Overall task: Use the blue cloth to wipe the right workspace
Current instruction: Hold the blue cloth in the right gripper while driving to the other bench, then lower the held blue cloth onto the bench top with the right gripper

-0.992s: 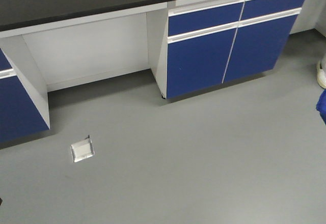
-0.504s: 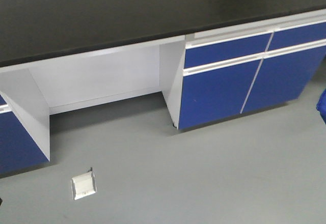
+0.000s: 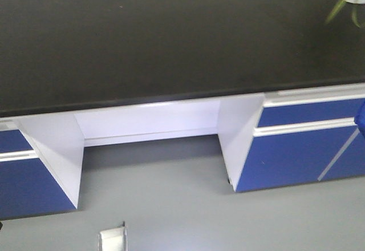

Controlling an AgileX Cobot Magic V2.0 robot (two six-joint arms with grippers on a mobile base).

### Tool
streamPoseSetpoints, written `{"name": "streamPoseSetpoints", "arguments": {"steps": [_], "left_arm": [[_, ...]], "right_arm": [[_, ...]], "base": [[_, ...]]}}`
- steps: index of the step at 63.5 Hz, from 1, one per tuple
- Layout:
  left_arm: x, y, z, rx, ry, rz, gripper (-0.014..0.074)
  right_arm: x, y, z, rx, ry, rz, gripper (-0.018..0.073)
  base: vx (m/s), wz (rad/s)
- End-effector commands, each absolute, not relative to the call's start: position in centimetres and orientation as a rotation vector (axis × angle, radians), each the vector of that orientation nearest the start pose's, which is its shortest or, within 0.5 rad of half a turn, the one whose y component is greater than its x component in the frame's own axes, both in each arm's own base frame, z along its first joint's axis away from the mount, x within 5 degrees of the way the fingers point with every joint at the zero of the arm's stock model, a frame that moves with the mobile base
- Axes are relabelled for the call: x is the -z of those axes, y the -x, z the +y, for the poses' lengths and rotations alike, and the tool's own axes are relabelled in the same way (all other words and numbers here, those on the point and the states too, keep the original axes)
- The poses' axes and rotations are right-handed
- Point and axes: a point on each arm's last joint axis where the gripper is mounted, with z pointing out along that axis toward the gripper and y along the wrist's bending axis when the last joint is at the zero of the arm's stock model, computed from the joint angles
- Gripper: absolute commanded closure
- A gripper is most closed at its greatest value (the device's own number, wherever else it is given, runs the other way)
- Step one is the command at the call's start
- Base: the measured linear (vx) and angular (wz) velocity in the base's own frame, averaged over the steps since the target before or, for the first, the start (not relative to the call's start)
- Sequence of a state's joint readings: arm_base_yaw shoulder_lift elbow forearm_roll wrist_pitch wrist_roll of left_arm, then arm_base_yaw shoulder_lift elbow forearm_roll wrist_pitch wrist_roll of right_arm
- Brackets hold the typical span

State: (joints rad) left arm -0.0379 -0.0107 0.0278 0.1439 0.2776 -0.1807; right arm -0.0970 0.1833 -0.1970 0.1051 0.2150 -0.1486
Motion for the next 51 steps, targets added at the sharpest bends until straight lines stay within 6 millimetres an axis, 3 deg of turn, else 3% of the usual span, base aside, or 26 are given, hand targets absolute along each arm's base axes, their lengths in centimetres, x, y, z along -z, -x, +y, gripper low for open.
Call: {"name": "streamPoseSetpoints", "arguments": {"steps": [1, 51], "left_arm": [[-17.71, -5.59, 0.02, 0.042, 0.025, 1.712, 0.0602], [-17.71, -5.59, 0.02, 0.042, 0.025, 1.712, 0.0602]], "right_arm": [[-26.73, -6.77, -0.55, 0.105, -0.030, 1.575, 0.0562], [-26.74, -6.77, -0.55, 0.105, -0.030, 1.574, 0.0562]], "base": [[0.40, 0.33], [0.33, 0.14]]}}
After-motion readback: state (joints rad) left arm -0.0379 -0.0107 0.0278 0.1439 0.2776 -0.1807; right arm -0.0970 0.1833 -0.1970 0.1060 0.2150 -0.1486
